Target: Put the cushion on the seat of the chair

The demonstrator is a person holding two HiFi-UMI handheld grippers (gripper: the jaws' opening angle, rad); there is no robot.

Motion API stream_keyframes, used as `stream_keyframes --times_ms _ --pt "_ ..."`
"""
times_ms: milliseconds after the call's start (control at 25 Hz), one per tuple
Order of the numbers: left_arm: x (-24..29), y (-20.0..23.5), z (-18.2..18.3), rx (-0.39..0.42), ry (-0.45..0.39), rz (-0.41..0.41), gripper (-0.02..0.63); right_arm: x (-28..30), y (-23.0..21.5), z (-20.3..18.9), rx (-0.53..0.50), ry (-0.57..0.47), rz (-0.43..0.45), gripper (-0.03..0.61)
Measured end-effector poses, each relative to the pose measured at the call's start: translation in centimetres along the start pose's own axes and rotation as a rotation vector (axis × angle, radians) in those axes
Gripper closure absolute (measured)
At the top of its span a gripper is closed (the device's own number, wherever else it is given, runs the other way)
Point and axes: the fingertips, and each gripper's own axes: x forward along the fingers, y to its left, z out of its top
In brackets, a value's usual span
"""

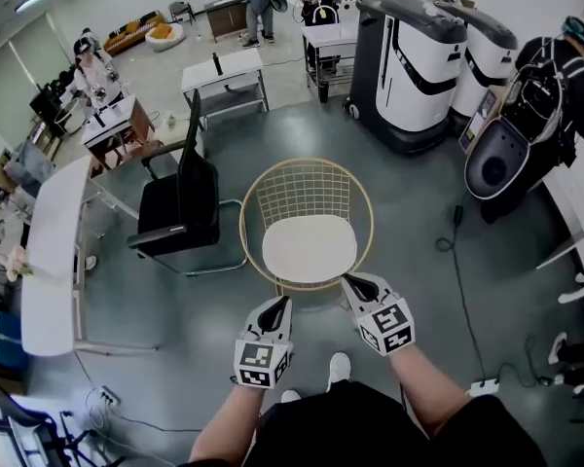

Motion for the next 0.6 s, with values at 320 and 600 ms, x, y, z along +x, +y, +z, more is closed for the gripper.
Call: stream_keyframes --times_ms 320,600 --pt "-7.3 0.7 -2.0 0.025 0.001 -0.059 0.597 -2.9 8.1 -0.4 0.016 -0.008 -0.051 0.566" --pt "-12.6 0.5 -3.5 0.019 -0.017 -0.086 0.597 -6.3 14.0 -0.8 0.002 -0.008 -0.08 0.567"
